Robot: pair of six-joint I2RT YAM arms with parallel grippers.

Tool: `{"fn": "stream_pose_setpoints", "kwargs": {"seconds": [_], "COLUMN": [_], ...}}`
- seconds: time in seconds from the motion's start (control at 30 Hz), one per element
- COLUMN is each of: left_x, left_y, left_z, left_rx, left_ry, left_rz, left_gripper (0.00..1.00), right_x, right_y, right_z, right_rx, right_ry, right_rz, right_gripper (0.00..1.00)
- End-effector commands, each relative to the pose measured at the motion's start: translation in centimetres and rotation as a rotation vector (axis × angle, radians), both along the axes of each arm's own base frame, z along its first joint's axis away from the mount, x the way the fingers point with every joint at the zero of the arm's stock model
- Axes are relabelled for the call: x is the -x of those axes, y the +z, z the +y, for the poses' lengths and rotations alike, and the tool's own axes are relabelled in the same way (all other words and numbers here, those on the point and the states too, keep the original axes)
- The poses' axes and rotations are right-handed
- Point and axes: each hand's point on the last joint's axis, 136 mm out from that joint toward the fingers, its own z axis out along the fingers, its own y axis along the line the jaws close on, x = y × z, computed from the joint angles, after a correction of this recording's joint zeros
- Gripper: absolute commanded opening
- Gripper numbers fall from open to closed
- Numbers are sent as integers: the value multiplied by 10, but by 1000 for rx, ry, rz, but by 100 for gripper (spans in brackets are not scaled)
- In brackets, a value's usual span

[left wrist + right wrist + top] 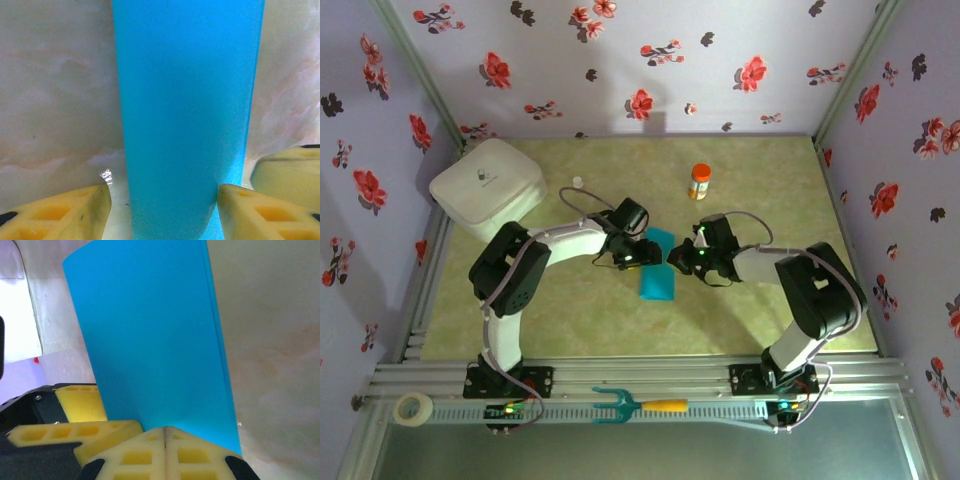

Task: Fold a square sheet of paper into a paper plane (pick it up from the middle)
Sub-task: Hold the square sheet of paper at the center of the table, then fold the square sheet of paper at the center of the table.

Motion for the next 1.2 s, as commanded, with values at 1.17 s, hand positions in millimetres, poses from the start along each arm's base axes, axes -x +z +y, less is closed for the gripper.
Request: {"fn": "stream_pose_setpoints", "kwargs": {"seconds": [1.17], "left_x": [7], "left_y": [14], "left_z": [-5], "left_rx": [239], "left_ry": [125], "left_rz": [17], "left_gripper": [54], "right_x": [17], "right_y": [-39], "right_z": [-11], "right_rx": [18], "right_ry": [23], "right_rz": [145], "right_gripper": [8]}}
